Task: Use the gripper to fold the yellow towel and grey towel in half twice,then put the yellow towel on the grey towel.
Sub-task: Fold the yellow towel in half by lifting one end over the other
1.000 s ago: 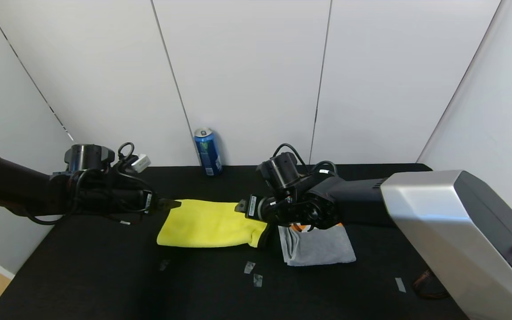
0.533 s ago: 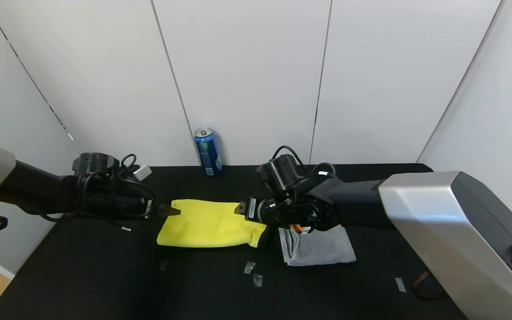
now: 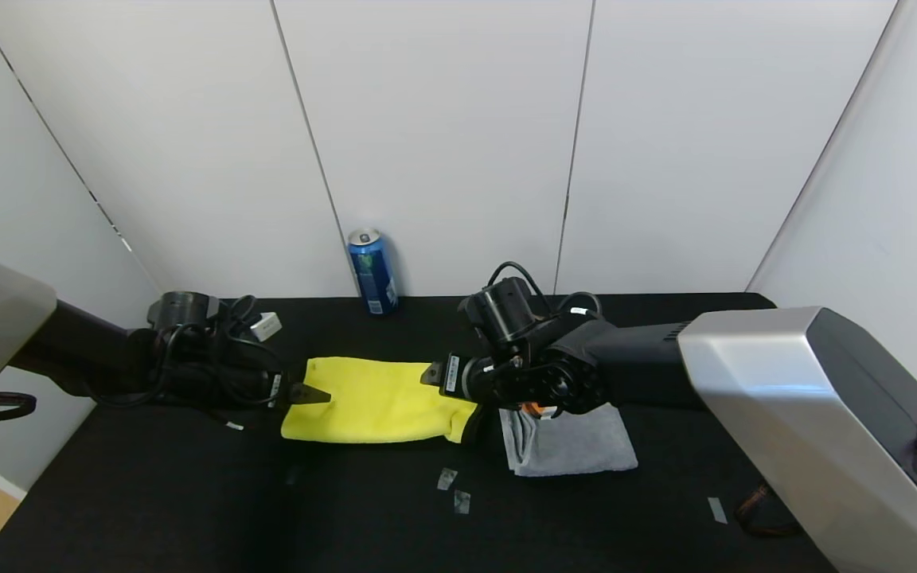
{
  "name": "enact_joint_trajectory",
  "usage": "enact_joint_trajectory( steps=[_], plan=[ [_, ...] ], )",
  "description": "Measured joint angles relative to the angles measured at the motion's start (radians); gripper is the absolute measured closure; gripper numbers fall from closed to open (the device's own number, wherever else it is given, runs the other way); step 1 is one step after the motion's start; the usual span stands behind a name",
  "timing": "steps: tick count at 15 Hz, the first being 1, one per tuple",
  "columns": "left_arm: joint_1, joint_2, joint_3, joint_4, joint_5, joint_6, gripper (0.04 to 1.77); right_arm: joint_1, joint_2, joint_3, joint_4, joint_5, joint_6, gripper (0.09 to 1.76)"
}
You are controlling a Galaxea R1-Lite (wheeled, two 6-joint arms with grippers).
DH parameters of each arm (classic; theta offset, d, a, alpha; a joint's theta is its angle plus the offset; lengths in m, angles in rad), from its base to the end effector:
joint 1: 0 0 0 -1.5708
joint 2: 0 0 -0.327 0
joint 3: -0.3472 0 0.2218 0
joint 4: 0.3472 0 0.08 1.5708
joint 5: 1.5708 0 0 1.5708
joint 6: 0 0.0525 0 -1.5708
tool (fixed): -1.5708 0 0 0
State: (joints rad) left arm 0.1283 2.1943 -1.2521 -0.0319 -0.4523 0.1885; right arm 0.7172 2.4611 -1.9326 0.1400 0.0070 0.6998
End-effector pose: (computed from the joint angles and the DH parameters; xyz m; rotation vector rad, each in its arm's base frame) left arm 0.4519 0.0352 0.0407 -0.0868 0.8412 -0.3813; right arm 0.4341 0.3791 0.0836 0.4094 0.8446 0.4371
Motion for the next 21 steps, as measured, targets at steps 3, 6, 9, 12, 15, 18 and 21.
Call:
enact_joint_trajectory(
  steps=[3,6,9,12,15,18,21],
  plan=[
    [-0.018,0.005,0.009,-0.001,0.000,0.001,0.10,0.000,0.000,0.000,0.000,0.000,0.000,0.15],
    [-0.035,0.004,0.018,-0.001,0.000,0.002,0.10,0.000,0.001,0.000,0.001,0.001,0.000,0.15],
    [-0.045,-0.001,0.028,-0.001,0.000,0.003,0.09,0.000,0.001,0.000,0.001,0.000,0.000,0.15],
    [-0.056,-0.008,0.037,-0.002,0.000,0.003,0.09,0.000,0.001,0.000,0.001,0.000,0.000,0.15],
    [-0.059,-0.008,0.037,-0.003,0.001,0.003,0.09,0.000,0.001,0.000,0.001,0.000,0.000,0.15],
    [-0.058,-0.007,0.034,-0.003,0.001,0.003,0.09,0.000,0.001,0.000,0.001,0.000,0.000,0.15],
    [-0.058,-0.008,0.034,-0.003,0.000,0.003,0.09,0.000,0.001,0.000,0.001,0.000,0.000,0.15]
  ],
)
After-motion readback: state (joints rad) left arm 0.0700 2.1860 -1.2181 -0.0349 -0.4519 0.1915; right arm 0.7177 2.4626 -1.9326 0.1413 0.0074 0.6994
